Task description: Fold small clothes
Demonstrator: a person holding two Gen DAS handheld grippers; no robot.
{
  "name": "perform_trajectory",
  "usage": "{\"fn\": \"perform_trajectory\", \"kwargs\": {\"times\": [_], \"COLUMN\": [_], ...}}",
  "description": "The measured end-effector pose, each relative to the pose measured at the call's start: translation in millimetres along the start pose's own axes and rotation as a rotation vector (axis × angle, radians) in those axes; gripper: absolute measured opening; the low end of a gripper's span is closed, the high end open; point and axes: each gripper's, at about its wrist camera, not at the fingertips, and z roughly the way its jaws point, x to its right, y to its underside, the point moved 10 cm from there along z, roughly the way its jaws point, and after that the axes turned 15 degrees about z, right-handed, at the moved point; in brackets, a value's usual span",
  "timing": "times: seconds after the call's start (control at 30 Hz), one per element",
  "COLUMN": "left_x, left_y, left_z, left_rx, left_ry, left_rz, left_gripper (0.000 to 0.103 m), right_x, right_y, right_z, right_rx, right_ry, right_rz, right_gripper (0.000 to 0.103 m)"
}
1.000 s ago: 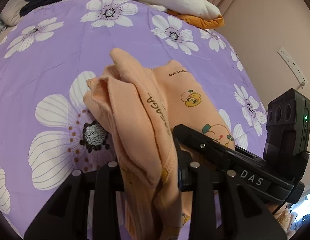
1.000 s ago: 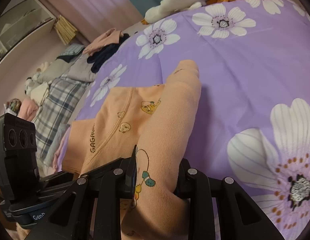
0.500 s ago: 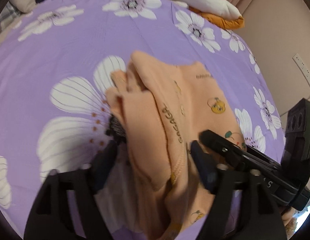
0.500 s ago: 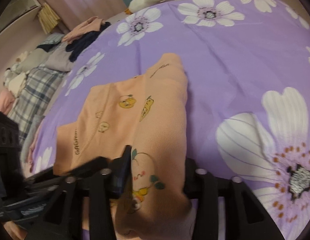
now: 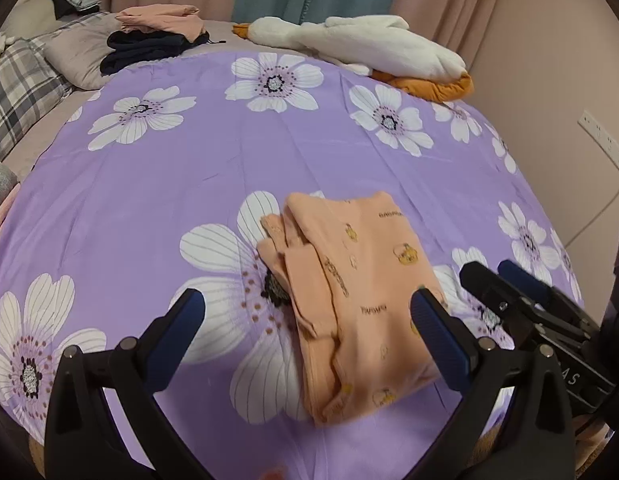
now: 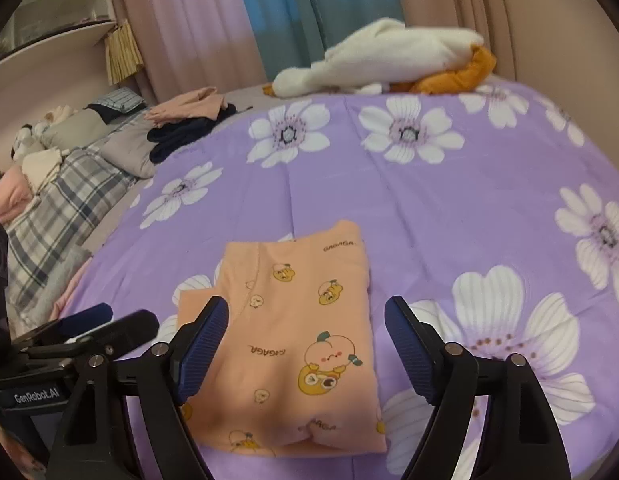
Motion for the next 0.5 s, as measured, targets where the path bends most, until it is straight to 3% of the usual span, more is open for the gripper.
{"fn": "perform_trajectory", "kwargs": {"times": [0.5], "left_x": [10.9], "left_y": [20.8], "left_z": [-2.7], "left_rx": [-0.022], "left_ry": [0.007], "left_rz": [0.03], "left_gripper": [0.103], "right_x": [5.5], "right_y": [11.2], "right_z": [-7.4], "right_rx": [0.012], "right_ry": [0.061], "right_rz": [0.009], "right_gripper": [0.082]}}
